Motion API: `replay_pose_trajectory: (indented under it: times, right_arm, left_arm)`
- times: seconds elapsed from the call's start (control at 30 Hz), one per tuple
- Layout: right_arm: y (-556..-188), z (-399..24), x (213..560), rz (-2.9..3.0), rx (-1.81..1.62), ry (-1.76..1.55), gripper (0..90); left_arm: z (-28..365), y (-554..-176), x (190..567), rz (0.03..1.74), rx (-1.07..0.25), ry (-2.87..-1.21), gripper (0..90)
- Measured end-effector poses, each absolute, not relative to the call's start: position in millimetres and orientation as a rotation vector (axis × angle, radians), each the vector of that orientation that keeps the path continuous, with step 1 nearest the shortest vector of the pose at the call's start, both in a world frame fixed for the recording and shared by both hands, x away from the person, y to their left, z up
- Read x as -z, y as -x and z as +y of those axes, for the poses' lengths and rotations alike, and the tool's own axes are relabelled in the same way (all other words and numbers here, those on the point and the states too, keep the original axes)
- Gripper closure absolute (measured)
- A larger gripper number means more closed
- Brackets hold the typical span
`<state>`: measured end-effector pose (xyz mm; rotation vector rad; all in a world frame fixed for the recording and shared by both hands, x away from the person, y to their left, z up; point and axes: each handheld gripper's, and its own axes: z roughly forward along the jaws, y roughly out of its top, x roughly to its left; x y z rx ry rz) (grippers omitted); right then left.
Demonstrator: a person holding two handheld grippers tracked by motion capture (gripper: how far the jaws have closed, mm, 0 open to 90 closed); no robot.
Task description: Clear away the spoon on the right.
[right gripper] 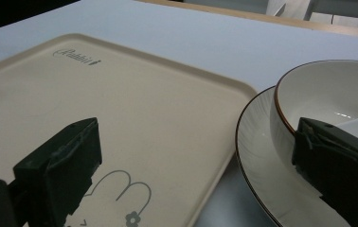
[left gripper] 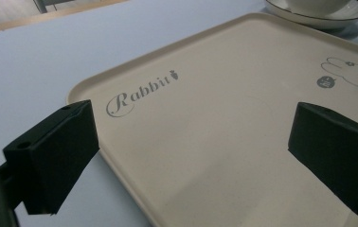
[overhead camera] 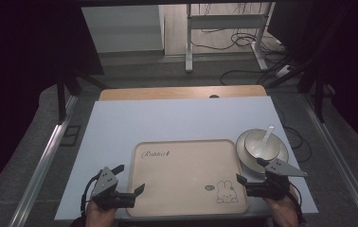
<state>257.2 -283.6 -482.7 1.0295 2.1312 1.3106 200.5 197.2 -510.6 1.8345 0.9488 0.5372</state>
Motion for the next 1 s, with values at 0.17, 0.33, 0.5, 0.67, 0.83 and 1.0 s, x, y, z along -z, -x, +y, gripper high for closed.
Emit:
replay_pose_trajectory:
  times: [0.17, 0.33, 0.5, 0.67, 0.83, 1.0]
  right_arm:
    - [-257.3, -279.8, 484.7, 2.152, -1.300, -1.006, 2.7]
    - [-258.1, -277.8, 487.0, 2.168, -1.283, -0.998, 2.0]
    - [-258.6, -277.4, 488.0, 2.172, -1.281, -0.999, 1.4]
    - [-258.9, -277.5, 488.1, 2.179, -1.275, -1.004, 1.4]
    - [-258.8, -277.6, 487.4, 2.185, -1.272, -1.011, 1.3]
    - [-259.4, -279.7, 484.2, 2.187, -1.264, -1.033, 1.3]
  left_arm:
    - [199.8, -200.8, 510.9, 0.967, -0.533, -1.820, 2.5]
    - [201.1, -201.0, 511.3, 0.974, -0.536, -1.813, 2.4]
    - [201.2, -201.1, 511.5, 0.976, -0.539, -1.812, 2.4]
    - [201.3, -200.9, 511.4, 0.978, -0.541, -1.811, 2.1]
    - [201.5, -200.8, 511.3, 0.979, -0.541, -1.809, 2.1]
    - [201.7, -200.9, 511.2, 0.981, -0.538, -1.807, 2.1]
